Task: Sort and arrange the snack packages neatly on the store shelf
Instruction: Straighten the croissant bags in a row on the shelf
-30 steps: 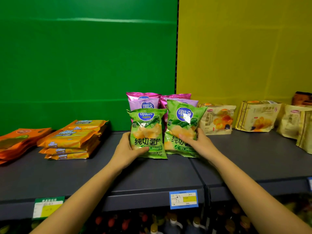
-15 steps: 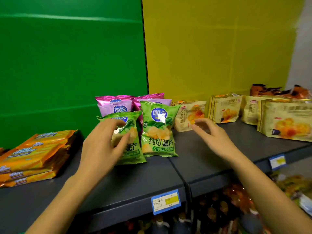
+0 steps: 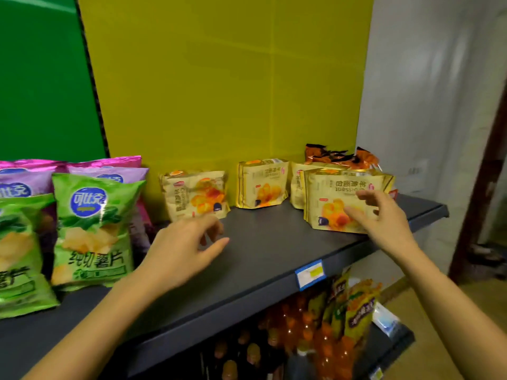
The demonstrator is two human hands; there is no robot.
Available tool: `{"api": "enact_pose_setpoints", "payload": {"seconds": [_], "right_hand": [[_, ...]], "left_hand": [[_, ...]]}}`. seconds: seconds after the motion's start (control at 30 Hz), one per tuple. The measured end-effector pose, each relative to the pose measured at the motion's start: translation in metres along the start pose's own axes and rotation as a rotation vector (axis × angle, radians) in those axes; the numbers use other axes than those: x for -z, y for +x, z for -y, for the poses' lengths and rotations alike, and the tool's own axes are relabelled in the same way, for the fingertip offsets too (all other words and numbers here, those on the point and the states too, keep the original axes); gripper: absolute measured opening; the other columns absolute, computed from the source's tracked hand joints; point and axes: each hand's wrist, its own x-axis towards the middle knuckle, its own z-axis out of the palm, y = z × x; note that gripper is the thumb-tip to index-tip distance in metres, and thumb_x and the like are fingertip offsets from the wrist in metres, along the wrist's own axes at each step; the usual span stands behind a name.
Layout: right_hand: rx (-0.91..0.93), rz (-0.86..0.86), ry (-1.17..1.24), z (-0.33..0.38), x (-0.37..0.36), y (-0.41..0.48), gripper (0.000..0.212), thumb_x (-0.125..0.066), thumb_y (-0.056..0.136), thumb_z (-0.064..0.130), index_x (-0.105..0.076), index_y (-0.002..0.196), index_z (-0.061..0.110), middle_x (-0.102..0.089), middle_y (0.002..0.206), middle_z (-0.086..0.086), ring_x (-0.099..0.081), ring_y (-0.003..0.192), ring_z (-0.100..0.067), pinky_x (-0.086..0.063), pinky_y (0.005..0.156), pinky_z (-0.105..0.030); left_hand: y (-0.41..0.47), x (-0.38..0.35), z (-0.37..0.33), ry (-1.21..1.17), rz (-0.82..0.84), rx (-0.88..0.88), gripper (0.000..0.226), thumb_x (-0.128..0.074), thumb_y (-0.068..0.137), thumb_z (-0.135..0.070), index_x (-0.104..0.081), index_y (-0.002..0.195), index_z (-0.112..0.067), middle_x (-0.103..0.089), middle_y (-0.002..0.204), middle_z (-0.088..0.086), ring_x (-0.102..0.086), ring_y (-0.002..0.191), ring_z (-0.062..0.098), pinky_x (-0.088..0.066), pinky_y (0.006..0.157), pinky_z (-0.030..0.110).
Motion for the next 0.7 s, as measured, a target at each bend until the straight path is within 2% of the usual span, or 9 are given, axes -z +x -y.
{"api": "enact_pose_setpoints", "payload": {"seconds": [0.07, 0.13, 0.27, 0.37, 0.5, 0.6, 0.7], "right_hand": [[-0.019, -0.071, -0.025, -0.027, 0.016, 0.021, 0.070, -0.075, 0.072, 0.034, -0.045, 0.129, 0.007, -0.049, 0.131, -0.014, -0.046, 0.121, -0.029, -0.039, 0.100, -0.041], [-0.077, -0.072, -0.012, -0.053, 0.025, 0.042, 0.090, -0.079, 0.065, 0.039, -0.035, 0.137, 0.007, -0.042, 0.138, -0.014, -0.040, 0.128, -0.030, -0.036, 0.105, -0.044], [-0.189, 0.110, 0.195, -0.092, 0.016, 0.075, 0.115, -0.084, 0.050, 0.045, -0.022, 0.142, 0.014, -0.038, 0.144, -0.008, -0.041, 0.131, -0.025, -0.037, 0.108, -0.047], [-0.268, 0.190, 0.303, -0.111, 0.000, 0.089, 0.109, -0.085, 0.054, 0.039, -0.021, 0.141, 0.019, -0.046, 0.140, -0.008, -0.048, 0.125, -0.025, -0.041, 0.104, -0.047], [-0.278, 0.218, 0.327, -0.124, -0.013, 0.099, 0.099, -0.084, 0.056, 0.041, -0.032, 0.137, 0.017, -0.048, 0.138, -0.006, -0.047, 0.126, -0.025, -0.040, 0.105, -0.046], [-0.221, 0.256, 0.342, -0.123, -0.016, 0.104, 0.072, -0.085, 0.057, 0.036, -0.047, 0.116, 0.022, -0.060, 0.119, -0.002, -0.056, 0.114, -0.023, -0.046, 0.097, -0.042], [-0.139, 0.244, 0.467, -0.120, -0.011, 0.109, 0.059, -0.084, 0.060, 0.028, -0.049, 0.108, 0.027, -0.062, 0.103, 0.008, -0.061, 0.105, -0.019, -0.050, 0.092, -0.038]], "left_hand": [[0.021, -0.026, -0.014, 0.004, 0.020, 0.023, 0.047, -0.029, 0.071, -0.064, -0.056, 0.085, -0.029, -0.063, 0.081, -0.011, -0.060, 0.076, 0.012, -0.052, 0.065, 0.036], [0.040, -0.049, -0.027, -0.006, 0.051, 0.054, 0.044, -0.029, 0.071, -0.065, -0.054, 0.085, -0.032, -0.062, 0.080, -0.012, -0.059, 0.076, 0.011, -0.052, 0.066, 0.037], [0.067, -0.086, -0.049, -0.001, 0.102, 0.144, 0.025, -0.050, 0.082, -0.054, -0.056, 0.089, -0.031, -0.058, 0.081, -0.014, -0.060, 0.082, 0.012, -0.050, 0.070, 0.033], [0.080, -0.102, -0.059, 0.019, 0.114, 0.184, 0.021, -0.054, 0.086, -0.046, -0.058, 0.095, -0.028, -0.058, 0.083, -0.013, -0.057, 0.081, 0.011, -0.045, 0.069, 0.030], [0.095, -0.114, -0.061, 0.033, 0.138, 0.234, 0.021, -0.055, 0.086, -0.046, -0.058, 0.094, -0.027, -0.056, 0.081, -0.012, -0.055, 0.078, 0.012, -0.041, 0.067, 0.028], [0.112, -0.118, -0.061, 0.008, 0.135, 0.215, 0.016, -0.058, 0.085, -0.043, -0.056, 0.089, -0.027, -0.058, 0.082, -0.009, -0.056, 0.078, 0.012, -0.045, 0.068, 0.028], [0.135, -0.125, -0.062, -0.027, 0.143, 0.204, 0.018, -0.060, 0.085, -0.039, -0.058, 0.092, -0.023, -0.064, 0.087, -0.003, -0.062, 0.082, 0.016, -0.052, 0.073, 0.035]]}}
